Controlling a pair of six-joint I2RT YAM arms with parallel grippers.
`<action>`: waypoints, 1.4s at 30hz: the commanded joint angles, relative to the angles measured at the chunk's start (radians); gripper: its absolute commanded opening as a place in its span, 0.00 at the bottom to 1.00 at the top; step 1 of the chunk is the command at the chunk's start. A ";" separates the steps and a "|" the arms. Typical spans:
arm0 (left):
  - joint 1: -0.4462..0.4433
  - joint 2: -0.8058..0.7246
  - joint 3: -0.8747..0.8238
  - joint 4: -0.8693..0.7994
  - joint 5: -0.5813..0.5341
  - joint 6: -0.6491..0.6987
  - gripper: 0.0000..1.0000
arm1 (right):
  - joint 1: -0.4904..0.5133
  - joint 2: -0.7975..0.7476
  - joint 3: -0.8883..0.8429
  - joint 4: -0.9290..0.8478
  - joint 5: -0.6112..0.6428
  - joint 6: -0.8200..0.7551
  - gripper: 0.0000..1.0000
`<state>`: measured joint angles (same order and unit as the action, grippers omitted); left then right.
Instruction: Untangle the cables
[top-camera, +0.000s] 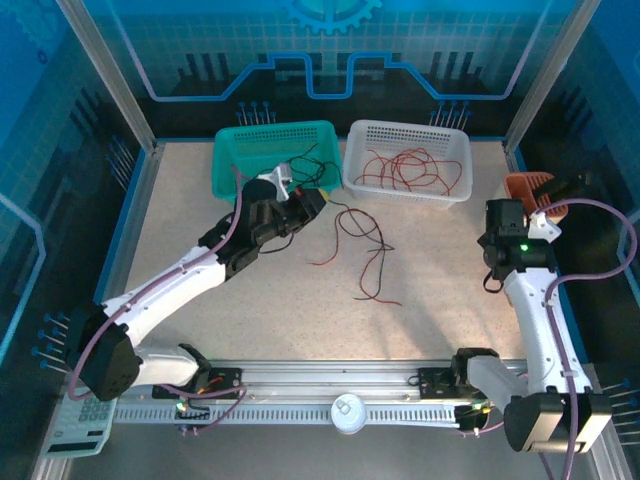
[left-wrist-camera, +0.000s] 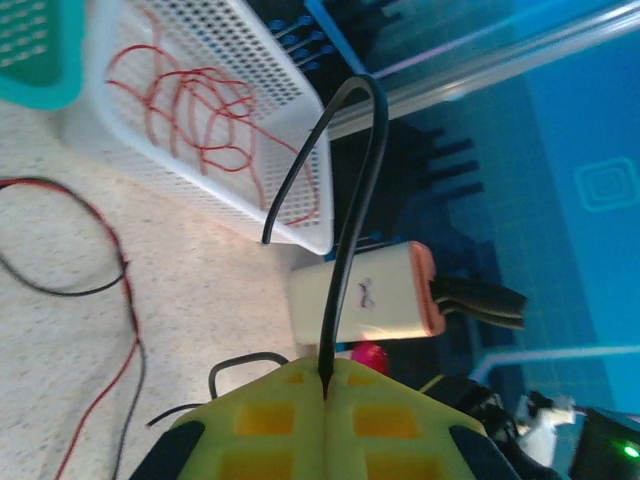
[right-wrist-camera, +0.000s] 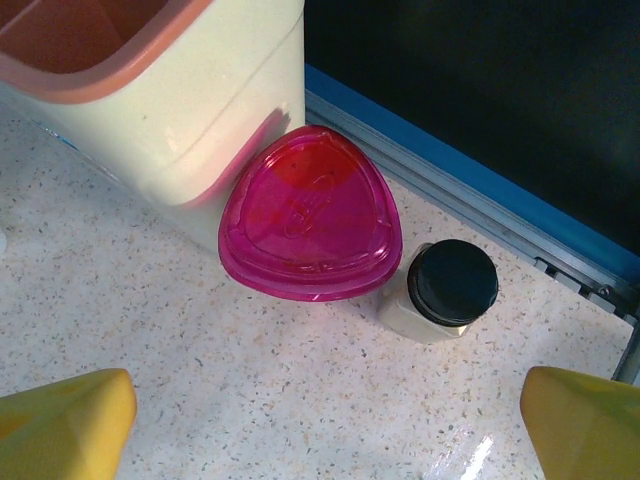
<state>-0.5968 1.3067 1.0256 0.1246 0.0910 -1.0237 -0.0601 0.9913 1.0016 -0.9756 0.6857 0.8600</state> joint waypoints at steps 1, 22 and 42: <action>0.013 0.017 0.087 -0.013 0.104 0.071 0.00 | -0.028 -0.028 -0.017 0.033 -0.042 -0.033 1.00; 0.291 0.134 0.375 -0.024 -0.063 0.545 0.00 | -0.063 -0.106 -0.066 0.235 -0.324 -0.168 0.99; 0.478 0.293 0.305 -0.016 -0.054 0.536 0.57 | -0.060 -0.052 -0.049 0.409 -0.736 -0.264 0.84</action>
<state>-0.1322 1.6657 1.3567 0.0933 0.0257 -0.4953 -0.1089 0.9276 0.9478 -0.6407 0.0746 0.6189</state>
